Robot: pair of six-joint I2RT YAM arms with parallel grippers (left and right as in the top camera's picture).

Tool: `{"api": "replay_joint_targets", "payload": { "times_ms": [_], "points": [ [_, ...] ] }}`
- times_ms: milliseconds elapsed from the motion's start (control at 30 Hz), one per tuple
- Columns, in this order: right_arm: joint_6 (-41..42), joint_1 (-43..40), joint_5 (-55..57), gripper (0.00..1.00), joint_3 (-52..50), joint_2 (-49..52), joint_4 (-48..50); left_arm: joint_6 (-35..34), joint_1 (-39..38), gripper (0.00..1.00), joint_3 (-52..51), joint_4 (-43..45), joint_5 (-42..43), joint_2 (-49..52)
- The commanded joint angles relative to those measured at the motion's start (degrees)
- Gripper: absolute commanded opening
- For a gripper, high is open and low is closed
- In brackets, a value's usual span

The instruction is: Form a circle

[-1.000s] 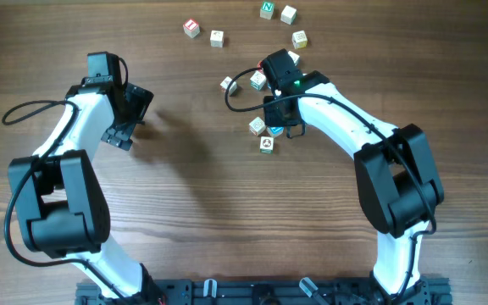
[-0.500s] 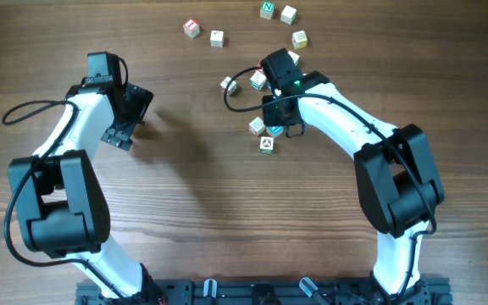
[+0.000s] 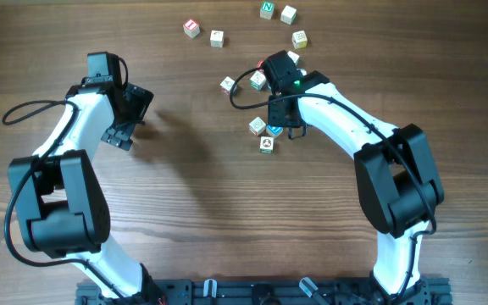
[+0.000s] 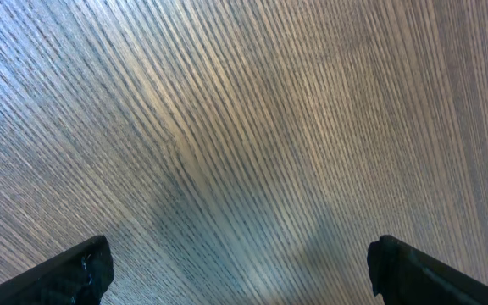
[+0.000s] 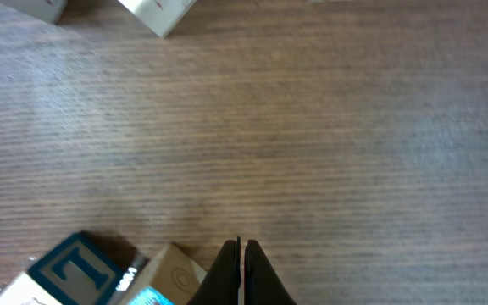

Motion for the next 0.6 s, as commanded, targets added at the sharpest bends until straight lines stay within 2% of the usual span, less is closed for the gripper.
{"api": "replay_joint_targets", "payload": {
  "times_ms": [0, 567],
  "points": [
    [1.40, 0.17, -0.72, 0.05, 0.26, -0.37, -0.70, -0.55, 0.07, 1.00, 0.17, 0.00, 0.04, 0.76],
    [1.60, 0.20, -4.74, 0.05, 0.26, -0.37, -3.58, -0.55, 0.07, 1.00, 0.17, 0.00, 0.04, 0.76]
  ]
}}
